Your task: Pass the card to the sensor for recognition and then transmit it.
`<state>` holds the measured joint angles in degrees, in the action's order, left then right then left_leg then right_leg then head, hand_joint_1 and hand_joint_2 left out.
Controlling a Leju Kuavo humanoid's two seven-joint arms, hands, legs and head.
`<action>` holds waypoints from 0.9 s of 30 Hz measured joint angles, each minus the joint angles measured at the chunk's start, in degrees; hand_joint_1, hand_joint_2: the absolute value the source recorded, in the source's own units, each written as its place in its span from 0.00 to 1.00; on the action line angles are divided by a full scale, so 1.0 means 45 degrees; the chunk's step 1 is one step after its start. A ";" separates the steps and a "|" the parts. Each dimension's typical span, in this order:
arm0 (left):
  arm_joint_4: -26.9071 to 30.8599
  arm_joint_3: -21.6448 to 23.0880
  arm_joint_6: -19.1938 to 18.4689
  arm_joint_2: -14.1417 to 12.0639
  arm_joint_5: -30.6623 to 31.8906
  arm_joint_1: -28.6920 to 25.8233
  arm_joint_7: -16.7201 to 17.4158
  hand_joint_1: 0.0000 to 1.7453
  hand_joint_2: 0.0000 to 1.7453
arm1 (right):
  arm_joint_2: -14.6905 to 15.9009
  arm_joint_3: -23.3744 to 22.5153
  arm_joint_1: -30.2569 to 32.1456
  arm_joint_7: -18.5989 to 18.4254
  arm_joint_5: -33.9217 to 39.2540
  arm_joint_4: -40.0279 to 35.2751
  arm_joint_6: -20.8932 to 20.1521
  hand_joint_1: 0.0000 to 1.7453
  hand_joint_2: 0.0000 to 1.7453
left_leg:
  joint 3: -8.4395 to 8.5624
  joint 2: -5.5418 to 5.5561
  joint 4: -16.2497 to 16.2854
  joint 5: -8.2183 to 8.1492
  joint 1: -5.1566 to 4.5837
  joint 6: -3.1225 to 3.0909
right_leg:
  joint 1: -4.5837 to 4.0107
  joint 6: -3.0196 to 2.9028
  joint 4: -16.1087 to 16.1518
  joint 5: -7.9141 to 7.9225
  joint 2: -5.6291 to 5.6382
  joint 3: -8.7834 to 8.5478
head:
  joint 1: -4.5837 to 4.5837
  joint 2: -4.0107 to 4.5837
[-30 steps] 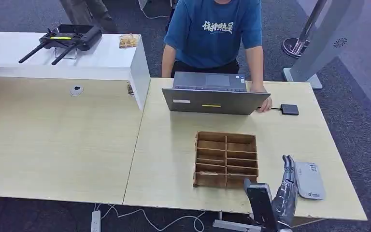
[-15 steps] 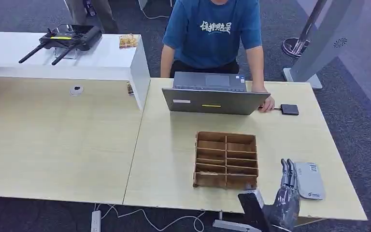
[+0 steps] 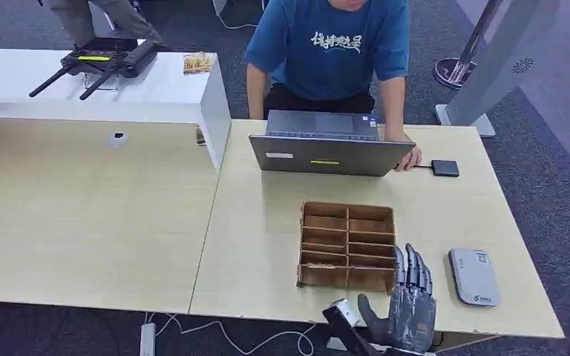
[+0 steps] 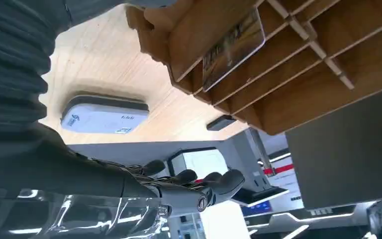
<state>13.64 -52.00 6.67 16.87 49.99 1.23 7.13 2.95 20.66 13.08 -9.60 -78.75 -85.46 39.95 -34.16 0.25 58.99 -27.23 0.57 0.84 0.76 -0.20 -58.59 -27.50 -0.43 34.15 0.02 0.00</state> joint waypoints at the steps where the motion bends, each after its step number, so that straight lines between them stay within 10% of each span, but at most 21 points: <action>1: 0.0000 0.0000 0.0000 0.0000 0.0010 0.0000 0.0000 0.00 0.00 | 0.0034 0.0068 -0.0027 -0.0019 -0.0015 0.0058 0.0000 0.00 1.00 | 0.0000 0.0000 0.0000 0.0000 0.0000 0.0000 | 0.0000 0.0000 0.0000 0.0000 0.0000 0.0000 | 0.0000 0.0000; 27: 0.0000 0.0452 0.0534 0.0000 0.1229 -0.0011 -0.0544 0.00 0.00 | 0.0622 0.1569 -0.2093 -0.0155 -0.0461 0.1204 -0.0997 0.00 1.00 | 0.0001 0.0004 0.0000 0.0001 0.0000 0.0000 | 0.0000 0.0000 -0.0001 0.0001 -0.0001 -0.0001 | 0.0000 -0.0005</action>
<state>13.64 -49.96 9.07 16.87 55.52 1.18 4.68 5.75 27.71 3.66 -10.29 -80.83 -80.04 35.47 -34.16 0.27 58.99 -27.23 0.56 0.84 0.76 -0.19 -58.59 -27.49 -0.44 34.15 0.02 -0.02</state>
